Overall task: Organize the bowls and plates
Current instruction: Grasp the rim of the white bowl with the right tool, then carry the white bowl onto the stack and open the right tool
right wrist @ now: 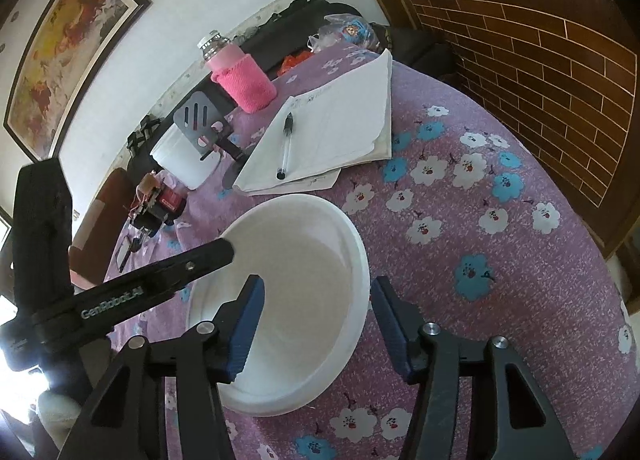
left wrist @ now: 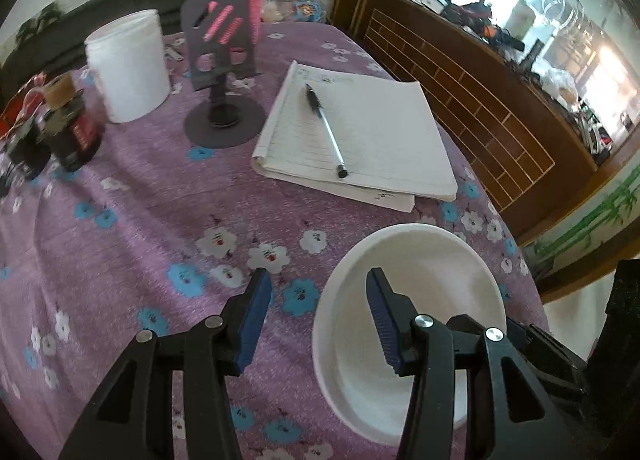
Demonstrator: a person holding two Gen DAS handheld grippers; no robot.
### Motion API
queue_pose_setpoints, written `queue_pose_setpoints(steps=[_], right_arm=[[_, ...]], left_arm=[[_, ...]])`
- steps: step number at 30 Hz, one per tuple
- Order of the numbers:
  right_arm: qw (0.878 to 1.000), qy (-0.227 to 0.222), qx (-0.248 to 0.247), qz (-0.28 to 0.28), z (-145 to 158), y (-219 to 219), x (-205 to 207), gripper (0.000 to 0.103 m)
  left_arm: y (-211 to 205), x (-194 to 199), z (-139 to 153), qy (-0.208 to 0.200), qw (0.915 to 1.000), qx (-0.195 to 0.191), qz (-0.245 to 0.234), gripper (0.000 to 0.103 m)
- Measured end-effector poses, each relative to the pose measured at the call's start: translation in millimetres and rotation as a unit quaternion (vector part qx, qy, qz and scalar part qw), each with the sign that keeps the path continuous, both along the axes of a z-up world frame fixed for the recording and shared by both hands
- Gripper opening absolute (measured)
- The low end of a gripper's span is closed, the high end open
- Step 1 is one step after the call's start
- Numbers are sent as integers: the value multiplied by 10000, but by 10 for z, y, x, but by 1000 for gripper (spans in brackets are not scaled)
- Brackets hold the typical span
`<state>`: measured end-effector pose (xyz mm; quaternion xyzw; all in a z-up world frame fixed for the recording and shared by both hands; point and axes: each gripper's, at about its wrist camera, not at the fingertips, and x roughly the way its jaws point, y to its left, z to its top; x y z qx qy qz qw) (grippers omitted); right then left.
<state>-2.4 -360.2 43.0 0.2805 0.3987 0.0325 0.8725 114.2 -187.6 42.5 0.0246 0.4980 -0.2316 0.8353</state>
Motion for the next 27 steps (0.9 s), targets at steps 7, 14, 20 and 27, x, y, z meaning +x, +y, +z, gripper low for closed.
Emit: queue_pose_setpoints(steps=[7,14,20,27], right_arm=[[9998,116,-126,36,-57,56,35,38],[9996,109,-215,-113,-78,10,8,16],[9996,-168,-233,-6,-3,73,-35,14],[9983,-470,-64,349,191,297,-110,14]], left_arm=[[-106,2,-168,240,9994,142,-198,24],[-40,-32,-186,328,9994,80,-124,18],[71,-202,-86,105,9997,212,23,17],[435,-504,168,-139,9990,122,407,17]])
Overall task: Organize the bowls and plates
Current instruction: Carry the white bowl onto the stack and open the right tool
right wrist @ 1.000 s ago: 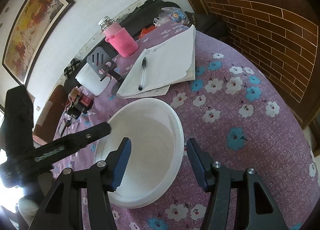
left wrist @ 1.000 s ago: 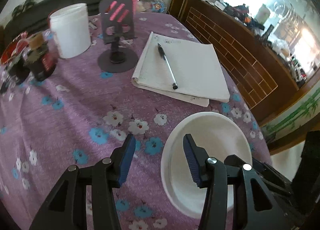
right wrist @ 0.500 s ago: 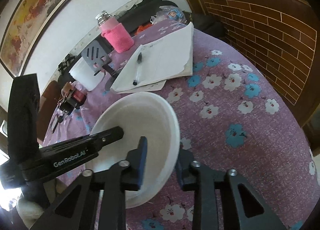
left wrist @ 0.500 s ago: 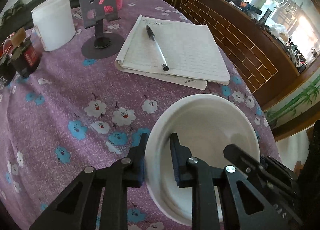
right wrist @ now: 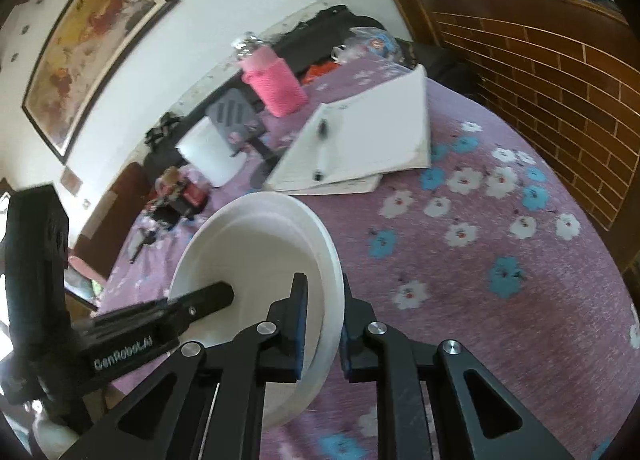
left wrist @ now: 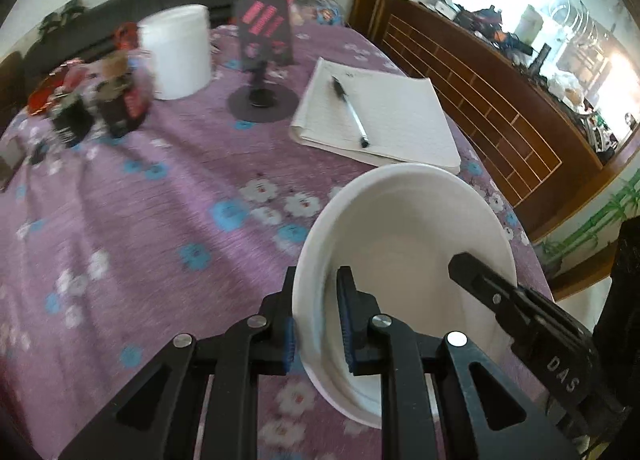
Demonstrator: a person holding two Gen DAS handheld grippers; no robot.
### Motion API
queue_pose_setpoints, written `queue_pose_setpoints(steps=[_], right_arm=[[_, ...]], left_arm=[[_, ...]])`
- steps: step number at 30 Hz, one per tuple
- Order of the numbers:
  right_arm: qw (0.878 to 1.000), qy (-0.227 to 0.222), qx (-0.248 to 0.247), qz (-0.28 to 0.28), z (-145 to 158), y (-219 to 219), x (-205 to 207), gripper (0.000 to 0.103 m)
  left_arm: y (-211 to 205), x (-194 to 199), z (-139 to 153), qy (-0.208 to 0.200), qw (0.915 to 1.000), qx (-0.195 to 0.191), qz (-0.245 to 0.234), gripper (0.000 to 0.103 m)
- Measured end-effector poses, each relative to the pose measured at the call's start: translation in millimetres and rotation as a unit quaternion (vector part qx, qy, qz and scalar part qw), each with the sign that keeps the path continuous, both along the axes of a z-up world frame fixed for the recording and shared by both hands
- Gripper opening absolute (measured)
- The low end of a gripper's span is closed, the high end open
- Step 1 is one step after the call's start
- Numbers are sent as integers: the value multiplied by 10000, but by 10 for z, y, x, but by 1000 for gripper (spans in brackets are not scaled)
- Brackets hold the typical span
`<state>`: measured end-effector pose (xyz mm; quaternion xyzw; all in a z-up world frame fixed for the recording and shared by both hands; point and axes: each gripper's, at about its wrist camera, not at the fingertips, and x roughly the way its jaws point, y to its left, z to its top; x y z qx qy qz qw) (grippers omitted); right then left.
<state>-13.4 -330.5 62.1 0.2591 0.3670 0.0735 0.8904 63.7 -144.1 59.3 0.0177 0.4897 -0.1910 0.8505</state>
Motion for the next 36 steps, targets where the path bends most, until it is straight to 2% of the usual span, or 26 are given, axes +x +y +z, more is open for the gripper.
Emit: queue_pose_setpoints(steps=[5,8,16,19,26,32,36], right_arm=[[9993,-35,128,352,239,349,-100,14],[9981,-163,-43,587,452,663,-182,14],[9889,-481,-290,1379,915,1704,-298,15],[9823,-574,-382,1739,1053,2194,-325,15],[9625,-703,-571,2558,1201,3365,-336,15],[9451,-586,-678,3144,1095,4271,-265,15],[9367,-478,-886,3353,922,4725,-211,15]], left_arm=[[418,-310,395,-413,9987,-162,266,17],[705,-468,581,-598,9965,-325,481,17],[1820,-880,885,-766,9861,-786,1244,17],[2307,-1025,928,-830,9793,-907,1608,17],[3396,-1338,1015,-1072,9565,-1027,2512,17],[4248,-1497,901,-1036,9356,-986,3228,17],[4593,-1488,707,-842,9282,-944,3500,18]])
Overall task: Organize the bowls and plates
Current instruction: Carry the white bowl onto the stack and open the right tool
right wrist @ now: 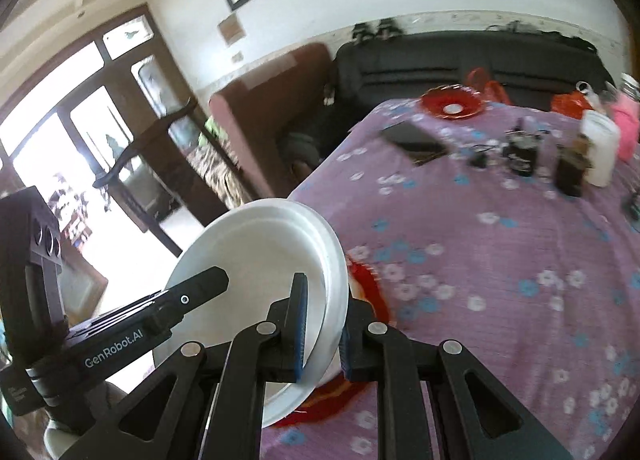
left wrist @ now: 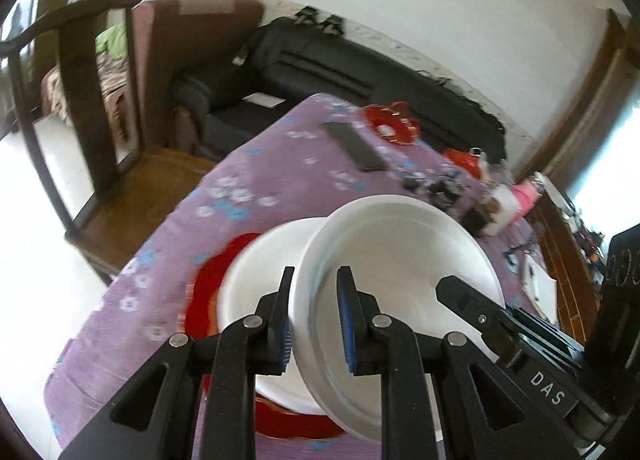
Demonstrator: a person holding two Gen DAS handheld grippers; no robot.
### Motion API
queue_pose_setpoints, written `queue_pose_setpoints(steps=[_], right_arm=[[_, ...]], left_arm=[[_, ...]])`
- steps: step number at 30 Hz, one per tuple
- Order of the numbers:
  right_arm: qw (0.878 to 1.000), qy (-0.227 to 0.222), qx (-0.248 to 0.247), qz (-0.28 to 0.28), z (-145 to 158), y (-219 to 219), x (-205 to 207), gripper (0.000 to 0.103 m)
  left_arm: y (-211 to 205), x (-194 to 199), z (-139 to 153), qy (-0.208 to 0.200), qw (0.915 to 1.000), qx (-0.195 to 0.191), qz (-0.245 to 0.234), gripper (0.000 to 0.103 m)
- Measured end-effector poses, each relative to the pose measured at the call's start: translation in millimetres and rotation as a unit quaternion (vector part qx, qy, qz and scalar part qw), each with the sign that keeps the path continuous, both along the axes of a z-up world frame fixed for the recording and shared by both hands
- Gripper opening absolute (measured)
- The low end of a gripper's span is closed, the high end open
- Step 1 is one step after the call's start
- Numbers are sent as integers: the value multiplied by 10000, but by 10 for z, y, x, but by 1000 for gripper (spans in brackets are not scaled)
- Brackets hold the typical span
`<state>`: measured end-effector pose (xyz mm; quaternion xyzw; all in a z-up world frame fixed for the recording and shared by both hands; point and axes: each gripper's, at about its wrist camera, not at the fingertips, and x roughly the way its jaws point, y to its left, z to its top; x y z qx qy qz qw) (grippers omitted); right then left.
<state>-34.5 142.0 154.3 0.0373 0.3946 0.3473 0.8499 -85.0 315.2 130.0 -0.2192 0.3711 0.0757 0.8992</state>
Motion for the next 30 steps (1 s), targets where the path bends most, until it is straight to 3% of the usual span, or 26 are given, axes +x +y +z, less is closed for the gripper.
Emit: queue_pose_setpoints(steps=[7,12,16,18,21,23,26,30], right_arm=[[9993,255,-288,21,-308,242,121,15],[9988,354,-347,-28,-391,239,156,15],[9991,236,-356,-38,-401,284,133,17],[9993,236,-291,-5,-375,292,121,25],[9998,68,-150,-77,-293,256,91,49],[9999,-83,-68,-107,-230,228,60,57],[9996,-241,69,-148,-124,158,9,58],[9983,-378,323,-318,23,-54,-70,61]], left_arm=[[243,-4,-263,275,9995,-23,168,20],[340,-118,-226,165,9991,146,376,34],[372,-230,-156,-12,9982,256,540,40],[367,-314,-108,-126,9974,308,632,46],[339,-427,-34,-292,9961,400,734,57],[311,-499,21,-412,9946,473,822,58],[248,-597,113,-565,9930,578,860,60],[103,-701,224,-791,9881,928,937,75]])
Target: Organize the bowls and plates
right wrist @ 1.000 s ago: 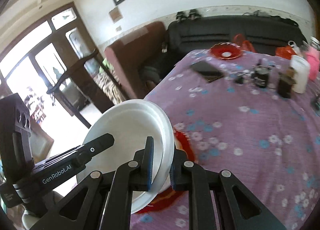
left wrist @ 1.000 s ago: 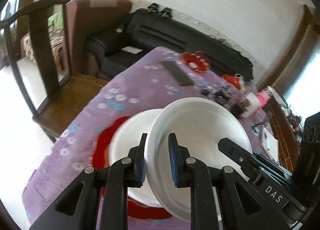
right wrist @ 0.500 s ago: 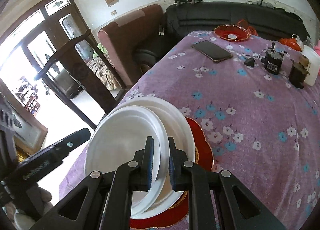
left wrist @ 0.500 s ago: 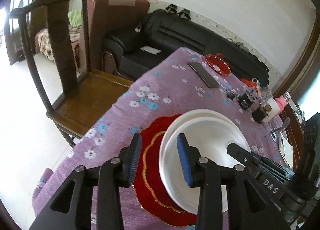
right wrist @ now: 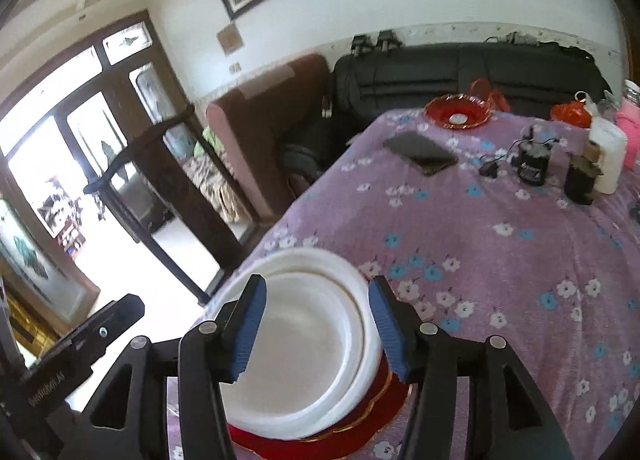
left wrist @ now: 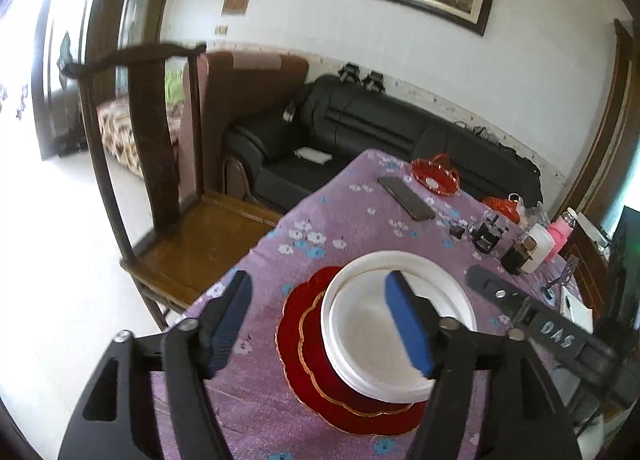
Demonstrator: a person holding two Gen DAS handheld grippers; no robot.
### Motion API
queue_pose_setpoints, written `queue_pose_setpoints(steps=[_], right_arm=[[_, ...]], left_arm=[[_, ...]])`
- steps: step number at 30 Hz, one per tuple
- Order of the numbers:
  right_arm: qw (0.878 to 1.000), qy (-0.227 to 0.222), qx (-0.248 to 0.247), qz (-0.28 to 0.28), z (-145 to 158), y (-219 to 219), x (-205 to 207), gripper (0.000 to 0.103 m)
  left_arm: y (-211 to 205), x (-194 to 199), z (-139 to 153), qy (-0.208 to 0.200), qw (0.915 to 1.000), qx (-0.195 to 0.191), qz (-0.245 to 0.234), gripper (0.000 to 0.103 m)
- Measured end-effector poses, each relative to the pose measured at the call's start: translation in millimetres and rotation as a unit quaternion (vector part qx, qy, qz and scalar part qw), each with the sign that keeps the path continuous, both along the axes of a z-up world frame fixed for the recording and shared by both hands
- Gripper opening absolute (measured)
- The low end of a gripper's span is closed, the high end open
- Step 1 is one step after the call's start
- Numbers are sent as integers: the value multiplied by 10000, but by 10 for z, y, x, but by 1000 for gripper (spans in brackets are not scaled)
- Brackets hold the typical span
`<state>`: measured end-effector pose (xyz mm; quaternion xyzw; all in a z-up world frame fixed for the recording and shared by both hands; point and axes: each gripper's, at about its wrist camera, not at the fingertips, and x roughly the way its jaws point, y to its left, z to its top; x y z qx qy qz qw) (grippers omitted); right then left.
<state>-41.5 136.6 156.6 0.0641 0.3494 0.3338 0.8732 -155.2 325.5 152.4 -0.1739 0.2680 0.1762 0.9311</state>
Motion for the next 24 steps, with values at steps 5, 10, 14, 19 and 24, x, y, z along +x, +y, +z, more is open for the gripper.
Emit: queue_pose_setpoints(steps=[5,10,14,19,24], right_arm=[[9995,-212,-104,-190,55,-268,-156,73],[9987,-275,-332,-289,-37,-511,-308,74],[9979,-273,-466,-352,-107,-694,-407,74],[9966,-283,-541,-553,-167,-962,-511,75],[9952,-272,-520,-780,-188,-1229,-562,78]], left_arm=[[-206,-83,90,-128,9984,533,164,88],[-432,-83,112,-124,9954,926,201,97],[-644,-70,117,-40,9937,1116,-19,97],[-938,-62,120,12,9906,1348,-248,97],[-1328,-44,154,-10,9857,1580,-576,97]])
